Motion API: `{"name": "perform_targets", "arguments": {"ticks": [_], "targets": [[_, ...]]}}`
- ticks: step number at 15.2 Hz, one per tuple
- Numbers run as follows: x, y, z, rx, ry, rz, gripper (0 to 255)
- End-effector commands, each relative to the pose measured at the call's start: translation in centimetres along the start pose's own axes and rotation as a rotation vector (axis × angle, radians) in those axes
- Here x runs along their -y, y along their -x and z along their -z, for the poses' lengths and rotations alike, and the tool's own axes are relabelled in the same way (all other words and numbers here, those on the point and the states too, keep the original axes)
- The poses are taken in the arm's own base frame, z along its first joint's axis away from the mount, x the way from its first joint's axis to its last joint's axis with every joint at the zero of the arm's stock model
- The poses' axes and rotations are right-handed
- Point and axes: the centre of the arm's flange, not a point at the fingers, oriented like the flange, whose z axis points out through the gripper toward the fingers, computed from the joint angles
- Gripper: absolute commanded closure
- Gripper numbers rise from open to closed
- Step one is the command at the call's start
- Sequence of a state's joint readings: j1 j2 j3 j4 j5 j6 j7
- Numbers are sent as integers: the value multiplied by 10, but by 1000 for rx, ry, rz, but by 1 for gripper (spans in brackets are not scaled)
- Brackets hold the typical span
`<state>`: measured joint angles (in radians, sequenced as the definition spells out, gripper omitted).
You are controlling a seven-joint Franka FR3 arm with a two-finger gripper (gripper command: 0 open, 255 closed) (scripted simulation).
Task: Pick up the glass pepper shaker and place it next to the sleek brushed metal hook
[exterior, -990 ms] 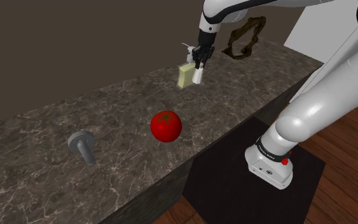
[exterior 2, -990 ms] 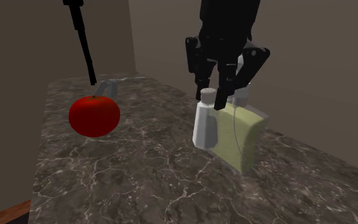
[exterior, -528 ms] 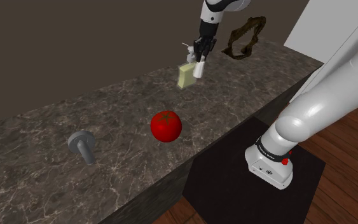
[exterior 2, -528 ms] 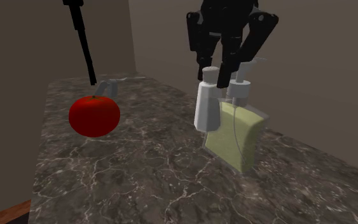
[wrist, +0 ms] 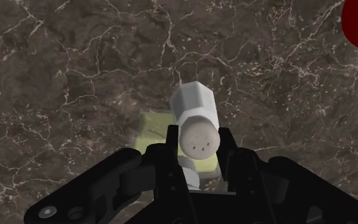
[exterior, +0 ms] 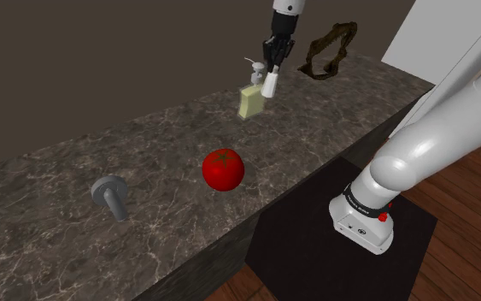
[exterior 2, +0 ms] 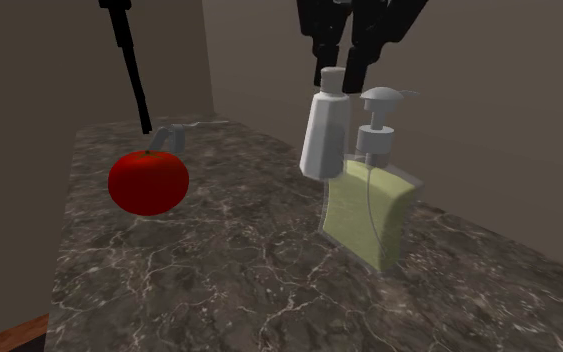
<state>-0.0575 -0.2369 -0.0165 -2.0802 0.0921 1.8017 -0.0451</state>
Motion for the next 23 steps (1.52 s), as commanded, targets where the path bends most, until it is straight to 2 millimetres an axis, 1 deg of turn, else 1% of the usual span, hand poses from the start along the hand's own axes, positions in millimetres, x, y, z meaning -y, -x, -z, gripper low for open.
{"name": "perform_targets", "arguments": {"ticks": [1, 3, 4, 23], "targets": [[2, 0, 10, 0, 0, 0, 255], [3, 0, 21, 0, 0, 0, 255], [3, 0, 22, 0, 0, 0, 255], [246, 57, -3, 0, 0, 0, 255]]}}
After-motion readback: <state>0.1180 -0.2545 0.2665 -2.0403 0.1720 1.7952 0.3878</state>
